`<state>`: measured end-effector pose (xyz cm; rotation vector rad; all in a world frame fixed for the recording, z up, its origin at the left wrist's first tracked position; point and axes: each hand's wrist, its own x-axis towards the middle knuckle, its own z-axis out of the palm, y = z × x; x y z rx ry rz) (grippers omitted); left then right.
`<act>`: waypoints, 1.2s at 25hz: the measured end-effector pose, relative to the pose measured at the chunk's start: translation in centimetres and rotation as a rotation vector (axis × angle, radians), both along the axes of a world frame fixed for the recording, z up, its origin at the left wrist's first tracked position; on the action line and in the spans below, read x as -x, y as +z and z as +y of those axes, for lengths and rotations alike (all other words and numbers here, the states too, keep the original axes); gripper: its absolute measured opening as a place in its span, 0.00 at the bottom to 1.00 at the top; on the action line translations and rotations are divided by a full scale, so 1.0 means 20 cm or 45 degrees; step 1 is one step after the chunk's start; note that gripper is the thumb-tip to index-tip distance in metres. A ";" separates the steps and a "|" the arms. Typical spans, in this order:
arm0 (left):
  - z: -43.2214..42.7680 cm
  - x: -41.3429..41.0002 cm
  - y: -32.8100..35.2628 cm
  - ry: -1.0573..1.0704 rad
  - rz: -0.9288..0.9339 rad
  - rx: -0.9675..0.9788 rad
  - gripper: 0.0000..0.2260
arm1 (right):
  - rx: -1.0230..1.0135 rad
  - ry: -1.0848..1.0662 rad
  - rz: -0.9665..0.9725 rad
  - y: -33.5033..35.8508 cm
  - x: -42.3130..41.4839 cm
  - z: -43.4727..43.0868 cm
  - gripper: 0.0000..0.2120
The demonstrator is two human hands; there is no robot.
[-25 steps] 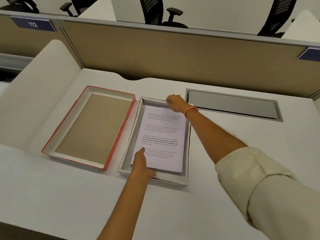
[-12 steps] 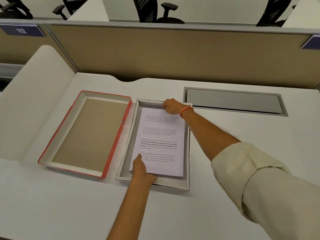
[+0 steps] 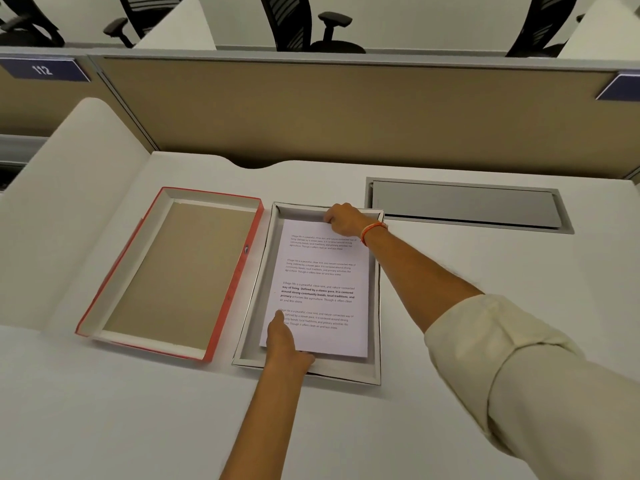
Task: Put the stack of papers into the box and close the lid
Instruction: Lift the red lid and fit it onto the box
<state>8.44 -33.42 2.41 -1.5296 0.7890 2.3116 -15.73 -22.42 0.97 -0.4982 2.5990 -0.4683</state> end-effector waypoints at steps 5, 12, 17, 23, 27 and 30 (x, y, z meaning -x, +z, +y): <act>-0.07 -0.05 0.04 -0.132 0.052 -0.039 0.20 | 0.000 0.011 -0.001 0.02 0.00 0.00 0.15; -0.47 0.09 0.19 -0.587 0.179 0.766 0.27 | 0.224 -0.109 0.087 0.11 -0.03 -0.13 0.10; -0.73 0.25 0.19 -0.606 0.308 1.508 0.20 | 0.539 -0.264 0.050 0.15 -0.19 -0.29 0.15; -1.19 0.29 0.04 -0.716 0.149 1.957 0.21 | 0.837 -0.413 -0.276 0.05 -0.51 -0.51 0.21; -1.45 0.23 -0.06 -0.891 -0.020 2.046 0.25 | 0.938 -0.519 -0.441 -0.04 -0.69 -0.64 0.24; -1.61 0.20 -0.12 -0.978 -0.129 2.077 0.27 | 0.974 -0.612 -0.492 -0.09 -0.78 -0.74 0.28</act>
